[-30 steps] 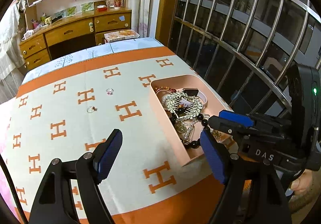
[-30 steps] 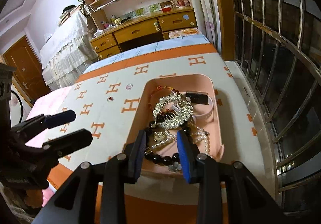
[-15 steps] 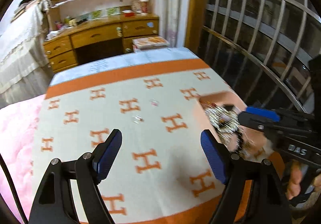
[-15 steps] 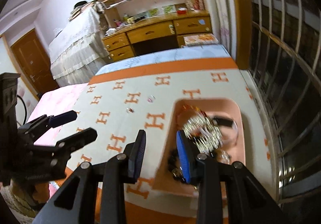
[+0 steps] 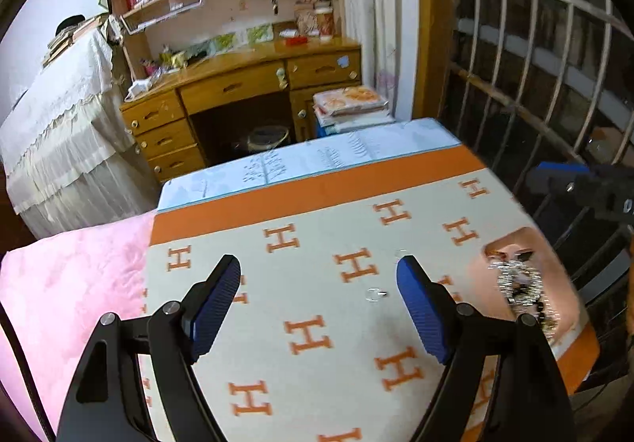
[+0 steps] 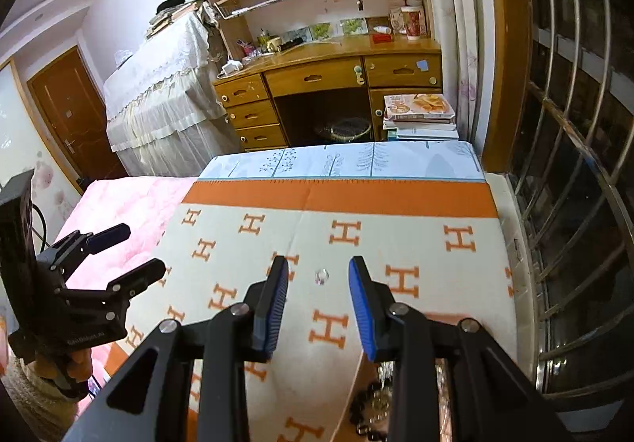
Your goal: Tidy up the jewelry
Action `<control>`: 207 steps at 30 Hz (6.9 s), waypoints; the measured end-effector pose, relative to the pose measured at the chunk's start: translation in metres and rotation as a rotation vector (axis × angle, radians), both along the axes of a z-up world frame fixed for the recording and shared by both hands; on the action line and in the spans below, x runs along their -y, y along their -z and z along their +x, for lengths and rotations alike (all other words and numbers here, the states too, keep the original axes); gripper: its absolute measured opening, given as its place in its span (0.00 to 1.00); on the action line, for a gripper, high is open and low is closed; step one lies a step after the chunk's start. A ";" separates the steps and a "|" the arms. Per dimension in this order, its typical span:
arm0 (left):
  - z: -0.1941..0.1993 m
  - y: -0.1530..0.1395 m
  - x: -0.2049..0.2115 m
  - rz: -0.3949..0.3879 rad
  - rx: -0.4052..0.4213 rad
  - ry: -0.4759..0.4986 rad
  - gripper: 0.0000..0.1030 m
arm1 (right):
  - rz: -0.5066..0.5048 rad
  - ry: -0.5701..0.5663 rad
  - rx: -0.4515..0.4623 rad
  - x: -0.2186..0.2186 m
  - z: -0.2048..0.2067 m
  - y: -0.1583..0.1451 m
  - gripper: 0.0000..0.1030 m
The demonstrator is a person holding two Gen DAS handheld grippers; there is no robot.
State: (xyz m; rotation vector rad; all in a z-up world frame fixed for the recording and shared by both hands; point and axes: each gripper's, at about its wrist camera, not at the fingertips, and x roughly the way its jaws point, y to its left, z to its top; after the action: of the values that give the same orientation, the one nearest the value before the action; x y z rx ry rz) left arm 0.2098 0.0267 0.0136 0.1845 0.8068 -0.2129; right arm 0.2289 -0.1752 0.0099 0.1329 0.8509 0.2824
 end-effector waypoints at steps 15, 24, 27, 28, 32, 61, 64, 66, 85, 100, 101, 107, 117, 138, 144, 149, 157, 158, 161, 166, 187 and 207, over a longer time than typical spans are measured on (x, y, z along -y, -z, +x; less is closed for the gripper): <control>0.056 0.108 0.032 -0.022 -0.247 0.205 0.77 | 0.070 -0.050 -0.346 -0.023 0.081 0.122 0.31; 0.052 0.146 0.041 0.045 -0.279 0.368 0.77 | 0.049 -0.013 -0.468 -0.043 0.099 0.171 0.31; 0.047 0.155 0.045 0.110 -0.279 0.412 0.77 | -0.010 -0.014 -0.440 -0.053 0.101 0.171 0.31; 0.046 0.159 0.047 0.137 -0.274 0.422 0.77 | -0.033 -0.017 -0.427 -0.057 0.102 0.171 0.31; 0.048 0.167 0.053 0.165 -0.273 0.438 0.75 | -0.170 -0.051 -0.358 -0.078 0.103 0.169 0.31; 0.055 0.166 0.075 0.162 -0.231 0.516 0.16 | 0.098 -0.045 -0.168 -0.017 0.004 0.114 0.16; 0.050 0.161 0.074 0.137 -0.253 0.487 0.16 | 0.124 -0.034 -0.139 -0.004 -0.008 0.104 0.15; 0.044 0.155 0.075 0.130 -0.250 0.480 0.16 | 0.131 -0.018 -0.119 0.006 -0.017 0.098 0.15; -0.056 0.095 0.194 0.012 -0.202 0.692 0.17 | 0.180 0.196 -0.192 0.103 -0.100 0.135 0.16; -0.069 0.113 0.183 -0.107 -0.202 0.543 0.58 | 0.200 0.227 -0.194 0.109 -0.112 0.145 0.17; -0.070 0.111 0.179 -0.115 -0.200 0.530 0.59 | 0.205 0.227 -0.196 0.109 -0.111 0.146 0.17; -0.079 0.103 0.144 -0.170 -0.165 0.394 0.79 | 0.205 0.217 -0.187 0.104 -0.114 0.145 0.17; -0.098 0.096 0.080 -0.172 -0.159 0.089 0.85 | 0.149 0.144 -0.124 0.064 -0.125 0.125 0.33; -0.150 0.025 0.038 -0.104 0.054 -0.223 0.99 | 0.090 0.062 0.054 -0.010 -0.165 0.051 0.52; -0.161 0.022 0.034 -0.097 0.071 -0.251 0.99 | 0.047 0.056 0.093 -0.024 -0.174 0.044 0.53; -0.167 0.021 0.028 -0.113 0.066 -0.265 0.99 | 0.003 0.064 0.138 -0.032 -0.184 0.037 0.53; -0.174 0.020 0.023 -0.122 0.077 -0.274 0.99 | 0.005 0.062 0.147 -0.039 -0.190 0.032 0.53; -0.174 0.020 0.023 -0.121 0.077 -0.275 0.99 | 0.003 0.063 0.146 -0.038 -0.190 0.033 0.53; -0.175 0.020 0.022 -0.124 0.077 -0.273 0.99 | 0.001 0.069 0.143 -0.041 -0.193 0.031 0.53; -0.177 0.020 0.022 -0.126 0.078 -0.274 0.99 | 0.001 0.076 0.140 -0.042 -0.194 0.030 0.53; -0.185 0.016 0.022 -0.145 0.083 -0.262 0.99 | 0.003 0.101 0.138 -0.035 -0.198 0.038 0.54; -0.187 0.016 0.023 -0.148 0.086 -0.261 0.99 | 0.002 0.104 0.138 -0.033 -0.200 0.038 0.54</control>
State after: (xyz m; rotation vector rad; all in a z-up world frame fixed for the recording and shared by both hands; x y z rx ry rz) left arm 0.0227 0.0037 -0.0020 -0.0514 0.7189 -0.0177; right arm 0.0294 -0.1426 -0.0281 0.1573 0.7038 0.1922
